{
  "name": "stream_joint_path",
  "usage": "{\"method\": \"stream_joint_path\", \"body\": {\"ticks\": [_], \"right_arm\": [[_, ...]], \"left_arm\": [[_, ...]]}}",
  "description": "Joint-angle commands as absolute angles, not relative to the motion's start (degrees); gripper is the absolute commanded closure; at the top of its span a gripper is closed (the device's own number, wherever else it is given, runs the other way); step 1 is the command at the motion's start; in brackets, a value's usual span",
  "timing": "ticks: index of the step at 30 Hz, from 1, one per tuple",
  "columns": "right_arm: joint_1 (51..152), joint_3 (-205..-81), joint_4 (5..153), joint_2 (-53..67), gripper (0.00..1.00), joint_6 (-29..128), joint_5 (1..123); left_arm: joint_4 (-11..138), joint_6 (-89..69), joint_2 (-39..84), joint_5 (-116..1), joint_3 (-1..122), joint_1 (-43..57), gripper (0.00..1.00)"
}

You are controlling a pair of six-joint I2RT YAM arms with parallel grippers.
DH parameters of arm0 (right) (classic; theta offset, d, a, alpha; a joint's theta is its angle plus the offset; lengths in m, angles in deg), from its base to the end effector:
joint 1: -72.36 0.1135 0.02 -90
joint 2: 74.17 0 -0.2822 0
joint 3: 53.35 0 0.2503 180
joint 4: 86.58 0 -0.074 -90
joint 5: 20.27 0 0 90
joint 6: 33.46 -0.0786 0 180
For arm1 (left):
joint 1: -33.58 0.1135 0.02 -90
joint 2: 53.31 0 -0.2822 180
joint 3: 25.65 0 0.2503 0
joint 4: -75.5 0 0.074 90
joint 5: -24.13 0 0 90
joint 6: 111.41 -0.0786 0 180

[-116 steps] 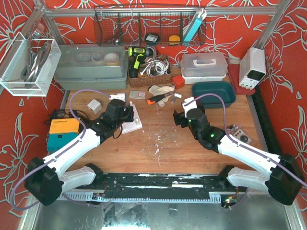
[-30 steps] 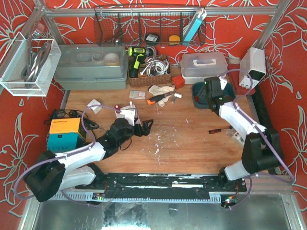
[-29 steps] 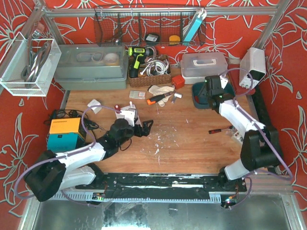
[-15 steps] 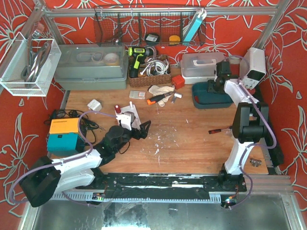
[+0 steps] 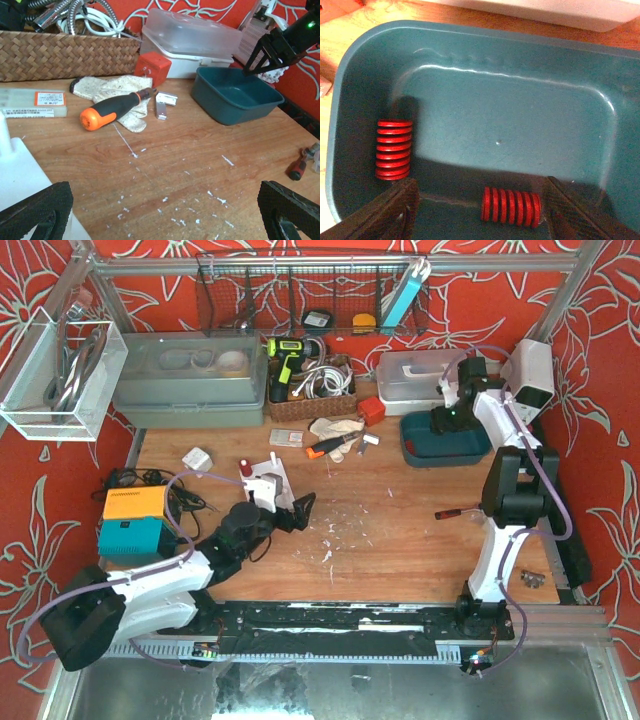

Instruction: Install the large spring

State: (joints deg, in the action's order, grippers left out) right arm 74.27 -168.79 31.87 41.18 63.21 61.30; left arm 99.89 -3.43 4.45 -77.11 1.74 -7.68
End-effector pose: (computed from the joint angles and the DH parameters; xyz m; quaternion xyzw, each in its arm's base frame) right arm 0.4630 0.0270 0.2356 -0.0904 0.9625 0.0610 0.2486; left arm 0.1873 -0.1439 0.2099 0.0850 0.7375 -0.2659 0.6150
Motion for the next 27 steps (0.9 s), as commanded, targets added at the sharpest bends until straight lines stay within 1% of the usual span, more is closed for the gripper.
{"method": "stream_joint_path", "body": {"ticks": [1, 3, 5, 9, 12, 14, 16, 18, 20, 24, 27], "right_arm": [[74.20, -170.96, 28.27, 39.85, 0.31, 64.32, 58.93], [74.27, -169.97, 28.98, 39.12, 0.31, 62.21, 58.17], [74.34, -168.58, 30.31, 37.41, 0.31, 60.76, 57.12], [74.50, -169.07, 30.13, 37.44, 0.31, 56.51, 62.74], [74.62, -169.29, 31.86, 38.56, 0.33, 54.25, 60.24], [75.02, -168.01, 34.79, 38.91, 0.34, 54.15, 59.10], [75.70, -166.89, 36.17, 39.26, 0.34, 55.57, 59.64], [75.93, -165.58, 37.93, 39.55, 0.33, 57.55, 58.73], [75.95, -163.51, 40.17, 39.45, 0.33, 59.52, 58.28], [76.02, -155.13, 45.57, 37.70, 0.36, 63.03, 60.66], [75.95, -153.71, 48.49, 38.40, 0.37, 65.02, 62.89]], "left_arm": [[90.76, -2.93, 3.86, -77.23, 9.02, -7.99, 0.00], [82.08, -0.85, 1.37, -76.73, 13.19, -7.99, 0.00], [76.50, 1.26, -0.79, -75.90, 15.03, -8.02, 0.00], [70.96, 4.46, -6.18, -76.78, 14.87, -7.91, 0.00], [67.52, 5.61, -9.12, -74.93, 13.94, -7.91, 0.00], [65.31, 6.89, -10.20, -71.15, 13.42, -7.82, 0.00], [63.81, 7.09, -10.65, -66.11, 13.19, -7.82, 0.00], [62.33, 6.26, -10.55, -63.90, 13.77, -7.73, 0.00], [60.99, 7.54, -10.28, -65.87, 14.72, -7.60, 0.00], [61.31, 10.78, -9.47, -67.24, 16.46, -7.47, 0.00], [59.18, 7.86, -5.83, -67.65, 20.88, -7.04, 0.00]]}}
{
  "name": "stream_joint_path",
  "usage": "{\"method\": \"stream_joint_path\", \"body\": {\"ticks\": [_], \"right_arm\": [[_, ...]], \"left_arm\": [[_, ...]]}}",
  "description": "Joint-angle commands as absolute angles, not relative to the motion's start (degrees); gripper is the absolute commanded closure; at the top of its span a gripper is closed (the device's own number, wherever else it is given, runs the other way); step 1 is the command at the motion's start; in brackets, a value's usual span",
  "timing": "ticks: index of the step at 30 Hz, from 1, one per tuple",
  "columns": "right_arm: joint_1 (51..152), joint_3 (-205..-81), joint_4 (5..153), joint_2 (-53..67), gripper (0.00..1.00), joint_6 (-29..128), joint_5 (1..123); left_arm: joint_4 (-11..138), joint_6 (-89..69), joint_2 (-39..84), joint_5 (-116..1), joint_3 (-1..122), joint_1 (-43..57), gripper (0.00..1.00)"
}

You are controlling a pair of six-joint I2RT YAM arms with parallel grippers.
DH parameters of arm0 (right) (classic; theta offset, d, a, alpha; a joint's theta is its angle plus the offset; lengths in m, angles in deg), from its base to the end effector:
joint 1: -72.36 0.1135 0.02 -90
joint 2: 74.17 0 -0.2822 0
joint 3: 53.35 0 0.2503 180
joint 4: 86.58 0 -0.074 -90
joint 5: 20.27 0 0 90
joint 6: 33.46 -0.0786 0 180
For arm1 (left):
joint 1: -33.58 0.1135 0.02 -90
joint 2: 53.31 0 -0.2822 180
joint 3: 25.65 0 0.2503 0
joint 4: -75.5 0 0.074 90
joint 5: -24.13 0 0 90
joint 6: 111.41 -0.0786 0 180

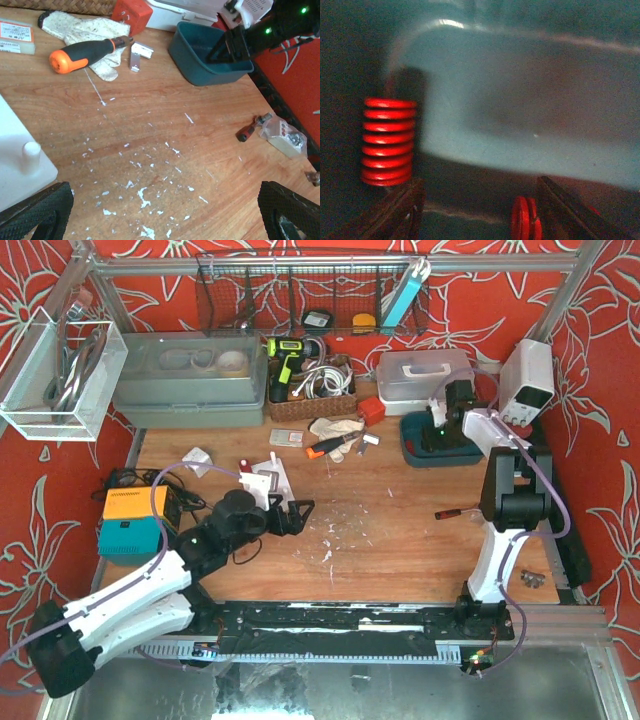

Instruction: Install the large spring

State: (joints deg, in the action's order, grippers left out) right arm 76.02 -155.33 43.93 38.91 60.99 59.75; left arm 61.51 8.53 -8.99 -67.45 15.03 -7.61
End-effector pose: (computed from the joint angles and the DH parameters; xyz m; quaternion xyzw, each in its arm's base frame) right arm 0.4488 0.0424 0.1930 -0.0902 0.9596 0.0824 0.2535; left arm 0.1619 -0.1388 0.2486 0.0710 0.8039 -0.3343 0.4867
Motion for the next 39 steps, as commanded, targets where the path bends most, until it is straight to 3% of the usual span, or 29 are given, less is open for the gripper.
{"method": "stream_joint_path", "body": {"ticks": [1, 5, 9, 13, 21, 25, 39], "right_arm": [[75.96, -154.18, 47.84, 38.68, 0.37, 65.57, 63.63], [75.67, -147.64, 53.93, 34.98, 0.34, 58.99, 62.06], [77.33, -155.26, 44.78, 37.89, 0.32, 58.84, 63.52], [77.36, -162.29, 38.00, 40.24, 0.31, 59.25, 59.14], [77.01, -162.57, 37.67, 41.75, 0.56, 58.51, 44.64], [76.96, -165.01, 35.53, 44.18, 0.60, 58.64, 44.30], [76.89, -161.49, 34.48, 47.86, 0.53, 58.29, 45.38]], "left_arm": [[55.56, 7.67, -3.91, -68.49, 23.99, -6.70, 0.00], [41.56, 6.21, 3.72, -66.90, 37.78, -6.15, 0.00], [30.81, 6.24, 8.69, -67.78, 46.14, -5.89, 0.00], [32.02, 4.80, 9.91, -67.61, 47.22, -4.90, 0.01], [27.00, -2.20, 18.82, -67.88, 57.07, -2.17, 0.00], [25.98, -2.10, 20.59, -66.42, 58.18, -2.02, 0.00], [24.69, -1.78, 21.88, -66.75, 59.85, -1.84, 0.00]]}}
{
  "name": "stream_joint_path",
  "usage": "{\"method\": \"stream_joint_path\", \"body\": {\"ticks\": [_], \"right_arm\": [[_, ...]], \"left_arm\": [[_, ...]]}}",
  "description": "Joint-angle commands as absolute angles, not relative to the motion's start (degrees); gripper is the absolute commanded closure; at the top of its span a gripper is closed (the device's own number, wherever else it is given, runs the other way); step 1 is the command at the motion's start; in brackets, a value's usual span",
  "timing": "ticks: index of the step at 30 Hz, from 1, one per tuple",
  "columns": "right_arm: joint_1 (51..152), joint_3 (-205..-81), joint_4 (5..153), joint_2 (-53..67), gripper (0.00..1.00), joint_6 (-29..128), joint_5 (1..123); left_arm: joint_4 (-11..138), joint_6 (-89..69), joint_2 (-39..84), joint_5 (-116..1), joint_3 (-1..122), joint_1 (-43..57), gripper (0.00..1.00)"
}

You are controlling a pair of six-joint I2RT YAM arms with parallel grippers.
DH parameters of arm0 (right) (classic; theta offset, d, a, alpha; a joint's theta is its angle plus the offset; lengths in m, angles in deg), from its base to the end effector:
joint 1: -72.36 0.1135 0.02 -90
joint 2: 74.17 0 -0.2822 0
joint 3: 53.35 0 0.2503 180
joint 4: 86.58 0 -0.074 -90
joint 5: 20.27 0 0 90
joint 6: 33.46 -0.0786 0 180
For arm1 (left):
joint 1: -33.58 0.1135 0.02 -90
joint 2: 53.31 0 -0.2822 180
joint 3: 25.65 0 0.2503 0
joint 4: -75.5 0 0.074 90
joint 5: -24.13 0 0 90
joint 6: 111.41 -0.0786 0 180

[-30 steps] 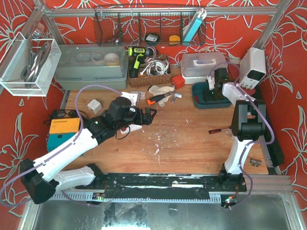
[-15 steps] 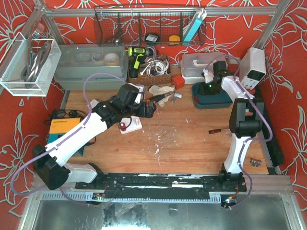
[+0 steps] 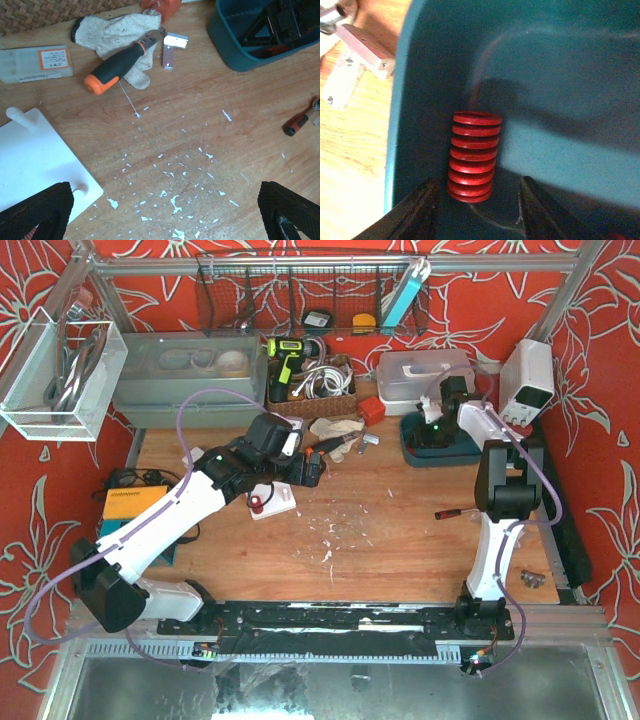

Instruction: Install the large spring

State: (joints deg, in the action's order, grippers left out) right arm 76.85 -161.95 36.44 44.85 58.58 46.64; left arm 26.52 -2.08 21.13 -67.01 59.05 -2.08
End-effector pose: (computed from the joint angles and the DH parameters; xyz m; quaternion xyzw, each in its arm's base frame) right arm 0.4555 0.0667 0.1799 -0.0939 0.9570 0.2003 0.1877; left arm 0.2525 -0.1792 0.3345 0.1238 0.8930 -0.1918 0.3880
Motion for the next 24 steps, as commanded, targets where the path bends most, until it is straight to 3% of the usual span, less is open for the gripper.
{"method": "stream_joint_path", "body": {"ticks": [1, 12, 24], "right_arm": [[76.85, -161.59, 34.37, 48.16, 0.52, 58.46, 45.91], [76.69, -165.11, 35.66, 52.98, 0.55, 57.21, 50.79], [76.72, -163.26, 38.18, 52.60, 0.82, 57.83, 54.10]], "left_arm": [[24.24, -1.75, 22.11, -66.82, 59.93, -1.89, 0.00], [24.00, -0.70, 22.02, -67.53, 60.15, -1.85, 0.00], [23.01, -1.37, 22.43, -69.01, 60.87, -1.77, 0.00]]}}
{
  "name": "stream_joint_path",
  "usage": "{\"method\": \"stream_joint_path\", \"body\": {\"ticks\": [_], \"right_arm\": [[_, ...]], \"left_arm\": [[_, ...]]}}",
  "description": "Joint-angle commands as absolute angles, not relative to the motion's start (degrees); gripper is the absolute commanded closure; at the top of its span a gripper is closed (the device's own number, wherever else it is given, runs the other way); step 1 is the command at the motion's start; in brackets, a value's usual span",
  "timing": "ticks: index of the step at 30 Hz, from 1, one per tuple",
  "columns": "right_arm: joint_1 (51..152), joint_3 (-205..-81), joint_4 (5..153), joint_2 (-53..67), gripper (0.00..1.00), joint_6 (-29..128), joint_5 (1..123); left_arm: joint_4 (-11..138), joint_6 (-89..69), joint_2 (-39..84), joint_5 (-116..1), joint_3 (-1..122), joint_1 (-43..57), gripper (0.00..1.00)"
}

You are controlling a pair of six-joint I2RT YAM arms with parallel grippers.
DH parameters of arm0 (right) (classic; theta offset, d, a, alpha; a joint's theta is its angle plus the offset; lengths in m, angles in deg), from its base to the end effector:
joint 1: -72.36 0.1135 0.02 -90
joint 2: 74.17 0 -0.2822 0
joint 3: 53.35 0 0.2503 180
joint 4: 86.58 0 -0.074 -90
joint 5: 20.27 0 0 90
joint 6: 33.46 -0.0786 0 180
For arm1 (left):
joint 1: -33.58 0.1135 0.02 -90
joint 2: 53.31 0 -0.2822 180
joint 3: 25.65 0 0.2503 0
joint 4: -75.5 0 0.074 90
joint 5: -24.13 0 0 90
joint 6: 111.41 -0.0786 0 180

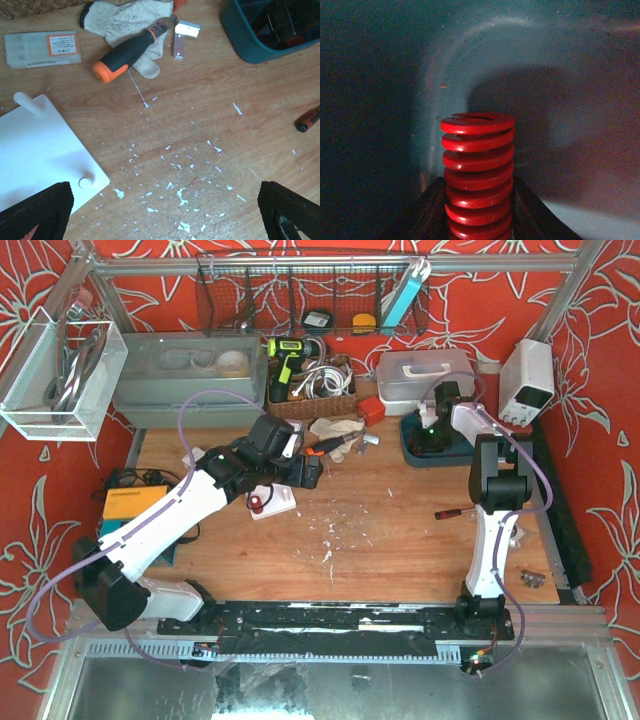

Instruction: Install the large spring

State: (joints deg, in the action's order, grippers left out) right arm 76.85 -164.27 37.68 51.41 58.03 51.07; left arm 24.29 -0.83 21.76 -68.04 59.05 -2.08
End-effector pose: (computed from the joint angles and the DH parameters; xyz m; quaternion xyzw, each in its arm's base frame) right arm 0.4727 0.0623 0.1398 -0.0783 0.9696 0.1641 0.1637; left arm 0.2521 -0.1772 0.3268 0.1120 0.9050 -0.1780 0.3698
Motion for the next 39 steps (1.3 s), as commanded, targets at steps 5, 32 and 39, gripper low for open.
{"method": "stream_joint_path", "body": {"ticks": [5, 32, 39], "right_arm": [[76.69, -164.63, 38.18, 50.73, 0.95, 57.43, 55.17], [92.55, -150.08, 46.74, 15.84, 1.00, 59.65, 49.98], [100.45, -143.29, 52.83, 8.21, 1.00, 55.56, 46.52]], "left_arm": [[21.35, 0.06, 23.32, -70.98, 62.39, -0.64, 0.00], [39.34, 12.27, 17.44, -48.50, 55.96, 3.78, 0.30], [39.85, 19.52, 25.67, -39.66, 63.31, 5.51, 0.36]]}}
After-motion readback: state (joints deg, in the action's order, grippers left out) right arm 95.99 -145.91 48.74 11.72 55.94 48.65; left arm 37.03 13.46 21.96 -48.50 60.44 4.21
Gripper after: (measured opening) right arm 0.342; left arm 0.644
